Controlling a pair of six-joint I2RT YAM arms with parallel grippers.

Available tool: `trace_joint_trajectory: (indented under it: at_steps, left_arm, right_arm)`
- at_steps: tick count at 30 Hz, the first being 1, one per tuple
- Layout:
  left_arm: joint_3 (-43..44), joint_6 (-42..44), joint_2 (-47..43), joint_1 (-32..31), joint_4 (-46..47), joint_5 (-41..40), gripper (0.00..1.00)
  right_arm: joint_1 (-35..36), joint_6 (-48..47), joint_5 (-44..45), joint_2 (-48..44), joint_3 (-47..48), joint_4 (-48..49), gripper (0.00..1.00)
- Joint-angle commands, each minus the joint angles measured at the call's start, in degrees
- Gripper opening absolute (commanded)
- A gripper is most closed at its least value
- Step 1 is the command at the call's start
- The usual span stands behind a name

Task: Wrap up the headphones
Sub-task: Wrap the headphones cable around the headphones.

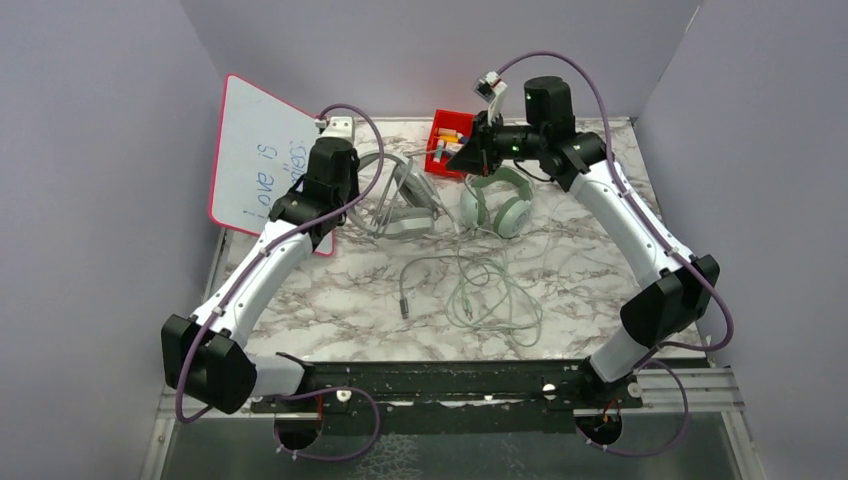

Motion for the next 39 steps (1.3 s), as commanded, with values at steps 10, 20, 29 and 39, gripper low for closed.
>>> trace_joint_trajectory:
  at_steps: [10, 20, 29, 39]
  left_arm:
    - [9.28, -6.64, 3.64, -0.11, 14.41, -8.98, 0.00]
    - [13.56, -15.65, 4.58, -2.18, 18.12, -8.90, 0.00]
    - [14.59, -26.56, 0.91, -2.51, 19.79, -4.62, 0.00]
    - [17.45, -28.02, -0.18, -2.50, 20.13, -6.21, 0.00]
  right_arm:
    - [5.82, 25.03, -3.73, -7.57, -8.06, 13.72, 0.00]
    - [18.19, 30.11, 23.86, -6.63, -7.44, 17.37, 0.01]
    - [22.53, 30.07, 36.35, -9.80, -17.47, 28.16, 0.09]
    - [24.40, 31.95, 35.19, -15.31, -27.10, 37.09, 0.12]
